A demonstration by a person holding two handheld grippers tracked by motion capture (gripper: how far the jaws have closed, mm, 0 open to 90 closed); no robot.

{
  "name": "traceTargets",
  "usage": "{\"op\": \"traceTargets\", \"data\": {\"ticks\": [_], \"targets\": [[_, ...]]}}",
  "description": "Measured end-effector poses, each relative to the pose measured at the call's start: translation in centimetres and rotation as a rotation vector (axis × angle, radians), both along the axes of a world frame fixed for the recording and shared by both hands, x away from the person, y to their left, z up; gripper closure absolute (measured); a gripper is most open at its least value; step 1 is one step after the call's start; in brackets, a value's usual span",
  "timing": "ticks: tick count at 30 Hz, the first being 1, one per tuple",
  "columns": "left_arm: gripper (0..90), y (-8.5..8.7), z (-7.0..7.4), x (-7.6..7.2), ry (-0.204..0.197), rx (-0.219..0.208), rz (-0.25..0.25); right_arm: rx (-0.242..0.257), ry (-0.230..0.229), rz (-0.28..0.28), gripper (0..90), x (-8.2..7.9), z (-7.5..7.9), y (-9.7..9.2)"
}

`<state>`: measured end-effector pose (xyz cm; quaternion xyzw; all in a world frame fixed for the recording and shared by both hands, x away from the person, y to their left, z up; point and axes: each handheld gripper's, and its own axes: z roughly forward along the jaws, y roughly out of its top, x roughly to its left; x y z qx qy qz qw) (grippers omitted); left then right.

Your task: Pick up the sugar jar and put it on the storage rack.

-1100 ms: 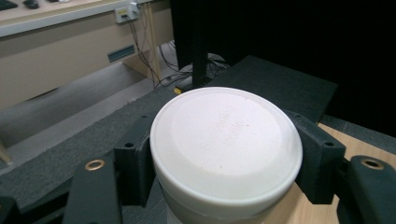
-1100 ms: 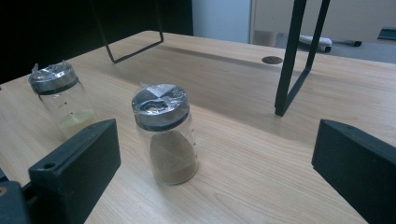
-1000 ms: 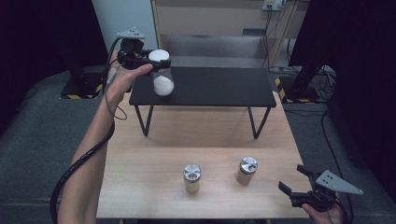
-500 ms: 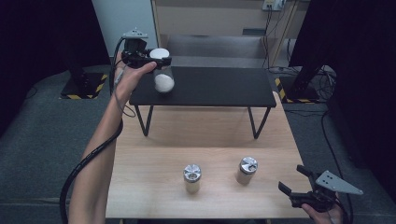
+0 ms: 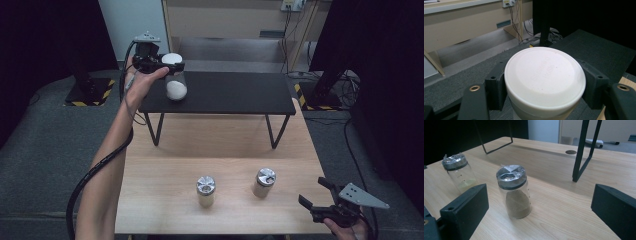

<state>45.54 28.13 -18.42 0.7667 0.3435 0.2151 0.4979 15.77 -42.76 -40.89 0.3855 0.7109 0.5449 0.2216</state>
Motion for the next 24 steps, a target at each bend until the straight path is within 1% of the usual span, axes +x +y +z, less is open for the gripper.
{"op": "traceTargets", "data": {"ticks": [7,9,13,15,16,17,18,19,20,21,22,24], "targets": [[32.4,-0.1,-0.4,0.2,0.006,0.006,-0.002,0.001,0.003,0.0,1.8,0.0,0.0,0.0],[32.3,0.1,-0.7,0.2,0.003,-0.008,0.0,0.003,0.002,0.0,1.8,0.0,0.0,0.0],[32.2,0.3,-1.1,0.2,-0.009,-0.019,-0.006,0.004,0.0,0.0,1.8,0.0,-0.1,-0.1],[32.1,0.3,-1.1,0.1,-0.016,-0.012,-0.016,0.006,0.001,0.0,1.8,0.0,0.0,-0.1],[32.0,0.3,-1.3,0.1,-0.024,-0.021,-0.015,0.005,0.001,0.0,1.8,0.0,0.0,-0.1],[30.3,0.4,-1.4,-0.1,-0.032,-0.039,-0.009,0.005,0.002,0.0,1.8,0.0,0.0,-0.1],[25.3,0.5,-1.4,-0.2,-0.044,-0.053,-0.006,0.005,0.001,0.001,1.8,0.0,0.0,-0.1],[18.6,0.5,-1.4,-0.2,-0.058,-0.055,-0.008,0.005,0.001,0.001,1.8,0.0,0.0,-0.1],[13.8,0.4,-1.2,-0.4,-0.069,-0.044,-0.001,0.006,0.002,0.001,1.8,0.0,0.0,-0.1],[10.8,0.3,-1.1,-0.7,-0.091,-0.035,0.005,0.006,0.002,0.001,1.8,0.0,0.0,-0.1],[8.7,0.4,-1.0,-0.9,-0.108,-0.047,0.006,0.006,0.001,0.0,1.8,0.0,0.0,-0.1],[4.5,0.5,-0.8,-1.0,-0.118,-0.074,0.011,0.006,0.002,0.0,1.8,0.0,0.0,-0.1]]}}
